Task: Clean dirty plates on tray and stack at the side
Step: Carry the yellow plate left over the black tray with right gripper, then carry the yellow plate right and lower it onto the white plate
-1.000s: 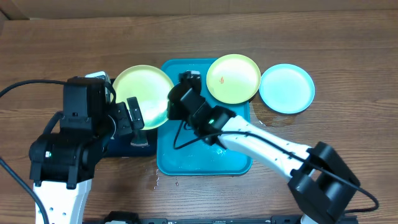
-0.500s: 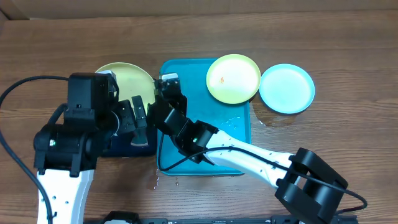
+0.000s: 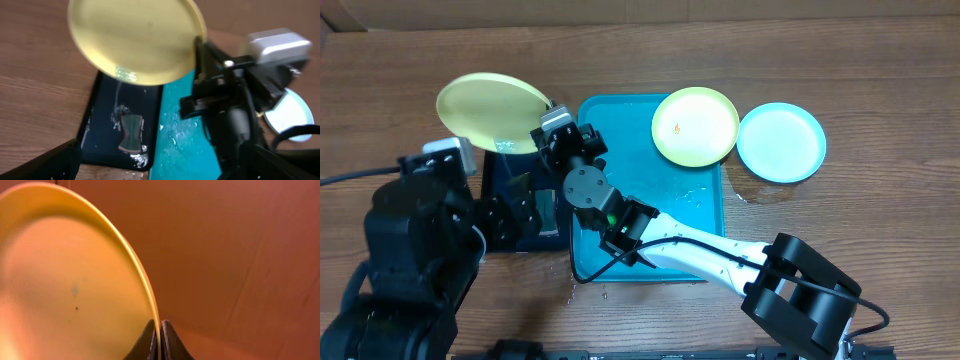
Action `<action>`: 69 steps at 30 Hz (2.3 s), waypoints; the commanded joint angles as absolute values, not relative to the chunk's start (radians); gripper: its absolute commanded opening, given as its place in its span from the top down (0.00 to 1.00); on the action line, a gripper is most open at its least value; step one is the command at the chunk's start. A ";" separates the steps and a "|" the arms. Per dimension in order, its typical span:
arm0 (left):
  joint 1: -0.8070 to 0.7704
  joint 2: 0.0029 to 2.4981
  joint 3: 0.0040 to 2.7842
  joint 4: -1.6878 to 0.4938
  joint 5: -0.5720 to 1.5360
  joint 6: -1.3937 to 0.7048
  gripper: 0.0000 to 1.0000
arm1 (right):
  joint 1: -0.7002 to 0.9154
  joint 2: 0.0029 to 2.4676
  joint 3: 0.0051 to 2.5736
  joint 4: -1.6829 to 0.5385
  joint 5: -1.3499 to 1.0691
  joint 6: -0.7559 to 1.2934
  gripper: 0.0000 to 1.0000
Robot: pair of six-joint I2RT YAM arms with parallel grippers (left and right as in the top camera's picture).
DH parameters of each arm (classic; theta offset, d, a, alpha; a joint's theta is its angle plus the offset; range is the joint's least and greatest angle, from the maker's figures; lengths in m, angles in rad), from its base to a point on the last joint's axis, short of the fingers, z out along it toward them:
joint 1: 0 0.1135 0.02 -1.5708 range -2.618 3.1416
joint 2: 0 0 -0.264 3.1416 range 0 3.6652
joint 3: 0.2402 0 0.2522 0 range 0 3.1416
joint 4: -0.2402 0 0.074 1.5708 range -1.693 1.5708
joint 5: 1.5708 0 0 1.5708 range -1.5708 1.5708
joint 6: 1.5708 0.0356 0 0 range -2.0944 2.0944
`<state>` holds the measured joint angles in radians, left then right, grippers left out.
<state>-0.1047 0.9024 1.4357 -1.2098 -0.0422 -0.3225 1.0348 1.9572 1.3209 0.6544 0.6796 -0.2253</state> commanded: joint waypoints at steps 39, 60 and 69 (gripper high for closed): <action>-0.109 0.856 1.457 -1.205 -0.160 -0.318 0.00 | 1.021 1.943 1.336 0.989 0.796 -0.453 0.96; -0.109 0.856 1.457 -1.205 -0.160 -0.318 0.00 | 0.987 1.806 1.336 0.185 0.690 0.345 0.96; -0.109 0.856 1.457 -1.205 -0.160 -0.318 0.00 | 0.738 1.558 1.336 -0.200 0.429 0.533 0.96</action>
<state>-0.1047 0.8585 1.4403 -1.2064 -0.1471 -0.3225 0.8352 1.6302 1.3247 -0.1417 0.5385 0.4026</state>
